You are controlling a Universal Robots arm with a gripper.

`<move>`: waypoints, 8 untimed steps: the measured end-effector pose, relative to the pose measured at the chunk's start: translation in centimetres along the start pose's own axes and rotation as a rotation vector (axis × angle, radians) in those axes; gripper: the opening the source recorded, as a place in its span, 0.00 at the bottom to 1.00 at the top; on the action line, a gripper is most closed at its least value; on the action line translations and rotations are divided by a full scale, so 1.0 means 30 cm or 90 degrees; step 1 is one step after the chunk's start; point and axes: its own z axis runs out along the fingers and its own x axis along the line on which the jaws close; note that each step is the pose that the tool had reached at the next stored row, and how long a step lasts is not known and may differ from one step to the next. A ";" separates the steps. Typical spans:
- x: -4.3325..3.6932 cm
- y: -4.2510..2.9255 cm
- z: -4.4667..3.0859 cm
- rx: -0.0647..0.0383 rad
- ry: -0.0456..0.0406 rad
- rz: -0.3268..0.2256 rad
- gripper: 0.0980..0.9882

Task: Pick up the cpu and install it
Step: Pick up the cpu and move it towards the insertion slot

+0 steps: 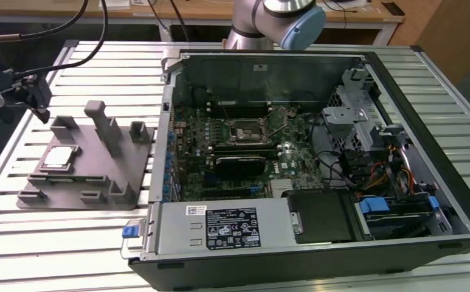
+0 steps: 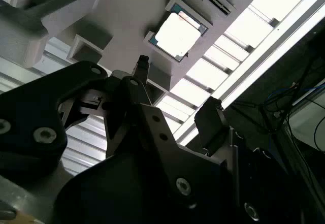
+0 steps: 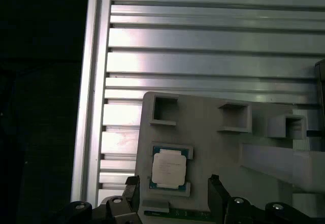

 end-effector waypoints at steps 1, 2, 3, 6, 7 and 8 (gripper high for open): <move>0.000 0.000 0.003 0.000 0.0000 0.000 0.62; 0.000 -0.001 0.005 0.000 0.0001 0.000 0.62; 0.000 -0.001 0.008 0.000 0.0000 0.000 0.62; 0.000 -0.003 0.016 0.000 0.0000 0.000 0.62; 0.000 -0.003 0.019 0.000 0.0000 0.000 0.62; 0.000 -0.003 0.021 0.000 0.0000 0.000 0.62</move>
